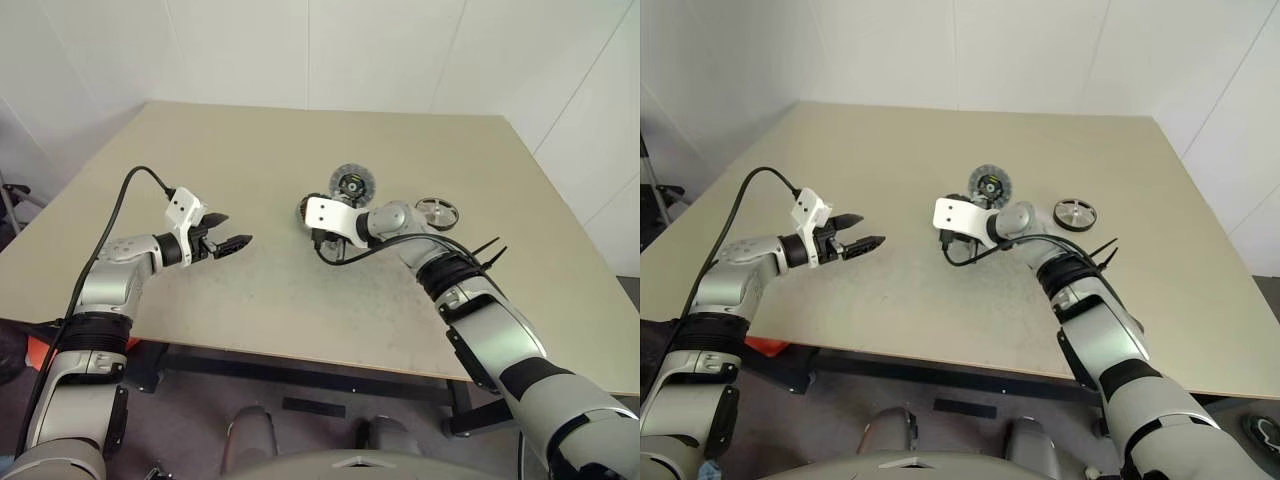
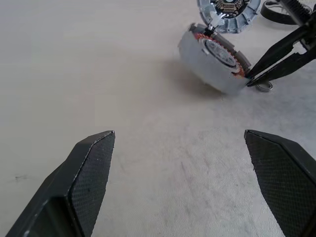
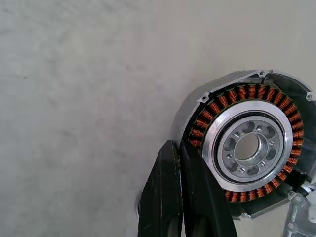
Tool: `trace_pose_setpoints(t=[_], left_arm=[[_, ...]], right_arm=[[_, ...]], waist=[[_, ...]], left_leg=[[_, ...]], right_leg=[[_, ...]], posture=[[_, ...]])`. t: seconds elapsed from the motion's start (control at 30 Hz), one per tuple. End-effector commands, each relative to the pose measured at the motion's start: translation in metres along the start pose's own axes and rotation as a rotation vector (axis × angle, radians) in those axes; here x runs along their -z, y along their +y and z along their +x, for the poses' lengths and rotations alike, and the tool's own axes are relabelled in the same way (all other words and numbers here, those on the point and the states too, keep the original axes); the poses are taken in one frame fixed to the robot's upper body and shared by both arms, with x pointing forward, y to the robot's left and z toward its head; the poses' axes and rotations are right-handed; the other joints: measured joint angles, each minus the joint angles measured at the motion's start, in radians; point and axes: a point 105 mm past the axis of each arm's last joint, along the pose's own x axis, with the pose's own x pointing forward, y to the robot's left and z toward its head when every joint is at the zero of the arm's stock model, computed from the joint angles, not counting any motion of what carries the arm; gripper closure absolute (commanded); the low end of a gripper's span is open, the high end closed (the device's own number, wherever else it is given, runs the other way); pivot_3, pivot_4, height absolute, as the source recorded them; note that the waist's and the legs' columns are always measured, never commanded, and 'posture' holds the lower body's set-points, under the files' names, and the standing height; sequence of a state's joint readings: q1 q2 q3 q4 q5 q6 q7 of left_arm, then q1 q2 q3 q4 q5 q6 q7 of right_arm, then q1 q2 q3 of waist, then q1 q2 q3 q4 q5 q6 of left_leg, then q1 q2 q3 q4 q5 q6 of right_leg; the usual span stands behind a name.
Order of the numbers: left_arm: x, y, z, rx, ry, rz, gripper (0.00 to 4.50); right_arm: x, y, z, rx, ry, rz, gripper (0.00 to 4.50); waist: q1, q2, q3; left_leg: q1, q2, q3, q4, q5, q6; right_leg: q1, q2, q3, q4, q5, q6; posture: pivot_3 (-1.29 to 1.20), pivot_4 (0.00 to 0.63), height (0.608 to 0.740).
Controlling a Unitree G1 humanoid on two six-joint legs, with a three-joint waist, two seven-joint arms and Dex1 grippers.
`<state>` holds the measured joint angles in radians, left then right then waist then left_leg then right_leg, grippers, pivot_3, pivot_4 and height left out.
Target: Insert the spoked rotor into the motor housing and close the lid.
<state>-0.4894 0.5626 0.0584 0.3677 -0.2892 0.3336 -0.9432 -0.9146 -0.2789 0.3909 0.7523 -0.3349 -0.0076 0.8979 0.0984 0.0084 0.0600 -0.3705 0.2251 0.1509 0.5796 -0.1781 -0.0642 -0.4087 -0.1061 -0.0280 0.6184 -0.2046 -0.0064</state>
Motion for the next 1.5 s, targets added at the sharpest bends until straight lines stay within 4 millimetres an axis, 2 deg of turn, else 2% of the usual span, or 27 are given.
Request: trace_pose_setpoints(t=[0.03,0.17,0.3,0.43,0.73,0.93,1.23,1.5], left_arm=[[-0.013,-0.002,0.001,0.002,-0.039,0.031,0.05],[-0.012,-0.003,0.002,0.005,-0.04,0.028,0.05],[-0.011,-0.002,0.003,0.006,-0.041,0.026,0.05],[-0.011,-0.003,0.005,0.011,-0.041,0.024,0.05],[-0.011,-0.002,0.005,0.017,-0.041,0.024,0.05],[-0.009,-0.004,0.005,0.018,-0.039,0.02,0.05],[-0.009,-0.004,0.005,0.02,-0.038,0.021,0.05],[-0.009,-0.004,0.004,0.019,-0.037,0.024,0.05]], right_arm=[[-0.009,-0.028,-0.03,0.113,-0.018,-0.034,4.48],[-0.004,-0.031,-0.057,0.139,-0.005,-0.042,4.48],[0.003,-0.019,-0.078,0.126,0.01,-0.036,4.48],[0.007,-0.009,-0.09,0.123,0.037,-0.039,4.48],[0.002,0.037,-0.111,0.005,0.04,-0.043,4.48],[0.011,0.055,-0.117,-0.036,0.08,-0.027,4.48],[0.025,0.059,-0.118,-0.048,0.134,-0.032,4.48],[0.05,0.067,-0.109,-0.084,0.203,-0.015,4.48]], waist=[[-0.001,-0.001,0.0],[-0.002,-0.003,0.002],[-0.004,-0.003,0.002],[-0.006,-0.003,0.002],[-0.001,-0.003,0.002],[-0.001,-0.003,0.002],[0.001,-0.003,0.002],[0.003,-0.004,0.002]], left_leg=[[0.0,0.0,0.0,0.0,0.0,0.0],[0.0,0.0,0.0,0.0,0.0,0.0],[0.0,0.0,0.0,-0.001,0.0,0.0],[0.0,0.001,0.001,-0.001,0.0,0.0],[0.001,0.001,0.001,-0.001,0.0,0.001],[0.002,0.001,0.001,-0.001,-0.001,0.001],[0.004,0.0,0.001,-0.001,0.0,0.001],[0.006,0.0,0.001,0.0,0.0,0.001]], right_leg=[[0.0,0.0,0.0,0.0,0.0,0.001],[0.0,0.0,0.0,-0.001,-0.001,0.001],[0.0,0.0,0.0,-0.002,-0.001,0.002],[-0.001,0.001,0.0,-0.002,-0.001,0.002],[-0.001,0.001,0.001,-0.002,-0.001,0.002],[0.0,0.001,0.001,-0.001,-0.001,0.002],[0.001,0.001,0.001,0.001,-0.001,0.003],[0.004,0.0,0.001,0.001,-0.001,0.003]], posture=[[0.0,0.0,0.74],[0.0,0.0,0.74],[0.0,0.0,0.74],[0.0,0.0,0.74],[0.0,0.0,0.74],[0.0,0.0,0.74],[0.0,0.0,0.74],[0.0,0.0,0.74]])
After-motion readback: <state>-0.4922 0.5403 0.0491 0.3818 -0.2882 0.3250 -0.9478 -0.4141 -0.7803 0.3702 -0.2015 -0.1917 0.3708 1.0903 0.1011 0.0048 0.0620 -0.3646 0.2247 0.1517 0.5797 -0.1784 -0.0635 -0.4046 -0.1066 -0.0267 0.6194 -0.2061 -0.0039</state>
